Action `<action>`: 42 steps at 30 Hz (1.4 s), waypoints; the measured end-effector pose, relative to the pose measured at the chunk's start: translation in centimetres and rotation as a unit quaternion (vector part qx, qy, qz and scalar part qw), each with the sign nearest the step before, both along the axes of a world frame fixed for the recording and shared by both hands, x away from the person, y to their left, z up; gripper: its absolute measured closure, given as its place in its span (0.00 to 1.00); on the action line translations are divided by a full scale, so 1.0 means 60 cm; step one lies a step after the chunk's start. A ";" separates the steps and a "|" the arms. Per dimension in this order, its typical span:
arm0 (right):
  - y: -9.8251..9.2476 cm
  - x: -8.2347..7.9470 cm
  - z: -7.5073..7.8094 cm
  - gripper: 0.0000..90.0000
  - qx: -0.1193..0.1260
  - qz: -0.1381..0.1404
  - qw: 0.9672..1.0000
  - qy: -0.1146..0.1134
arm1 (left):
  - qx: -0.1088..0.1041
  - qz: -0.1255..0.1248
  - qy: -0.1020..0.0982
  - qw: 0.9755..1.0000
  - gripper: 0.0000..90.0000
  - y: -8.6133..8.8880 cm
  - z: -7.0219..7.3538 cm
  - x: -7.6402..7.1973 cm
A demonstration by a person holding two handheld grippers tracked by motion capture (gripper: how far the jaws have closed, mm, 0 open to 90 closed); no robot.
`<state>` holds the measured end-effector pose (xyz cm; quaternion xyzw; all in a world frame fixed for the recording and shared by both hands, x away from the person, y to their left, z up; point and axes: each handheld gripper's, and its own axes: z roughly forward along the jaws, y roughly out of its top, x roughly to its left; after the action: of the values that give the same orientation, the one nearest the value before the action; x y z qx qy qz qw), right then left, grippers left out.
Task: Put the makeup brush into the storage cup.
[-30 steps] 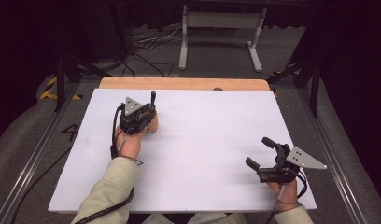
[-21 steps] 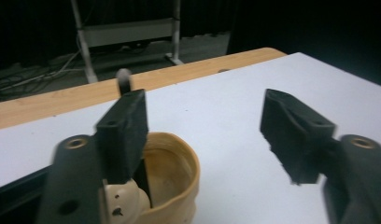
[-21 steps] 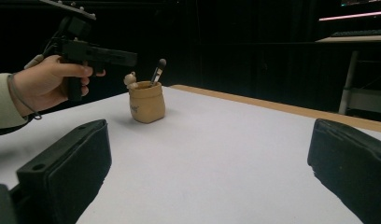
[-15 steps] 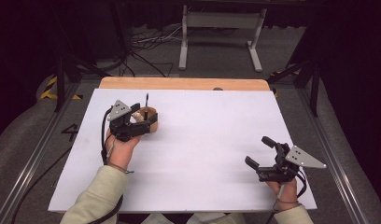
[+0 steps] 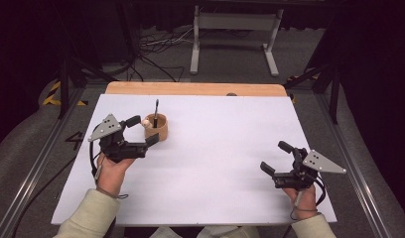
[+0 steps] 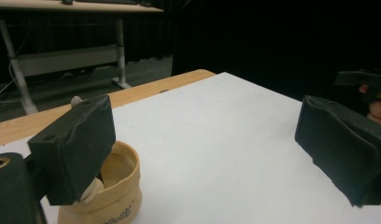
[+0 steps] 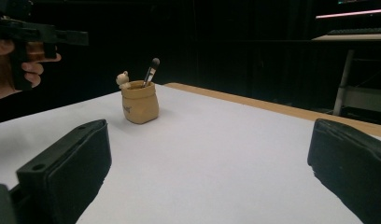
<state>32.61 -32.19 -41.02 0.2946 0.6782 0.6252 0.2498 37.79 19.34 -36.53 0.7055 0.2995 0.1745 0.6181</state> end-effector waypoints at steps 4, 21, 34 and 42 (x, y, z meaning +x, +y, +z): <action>0.004 0.002 -0.001 0.00 -0.010 0.001 1.000 0.002 | 0.003 -0.013 -0.001 1.000 0.06 0.012 -0.007 -0.015; 0.010 -0.004 -0.010 0.00 -0.051 0.011 0.999 0.000 | -0.004 -0.059 -0.002 0.998 0.02 0.040 -0.068 -0.047; 0.014 -0.004 -0.023 0.00 -0.063 0.025 0.998 -0.005 | 0.011 -0.070 0.010 0.997 0.02 0.045 -0.109 -0.057; 0.009 -0.002 -0.032 0.00 -0.046 0.032 0.998 0.009 | 0.022 -0.061 0.025 0.998 0.02 0.042 -0.128 -0.057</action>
<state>32.50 -31.62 -42.91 0.2668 0.7176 0.5981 0.2368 34.39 21.85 -44.22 0.7401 0.2674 0.1255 0.6042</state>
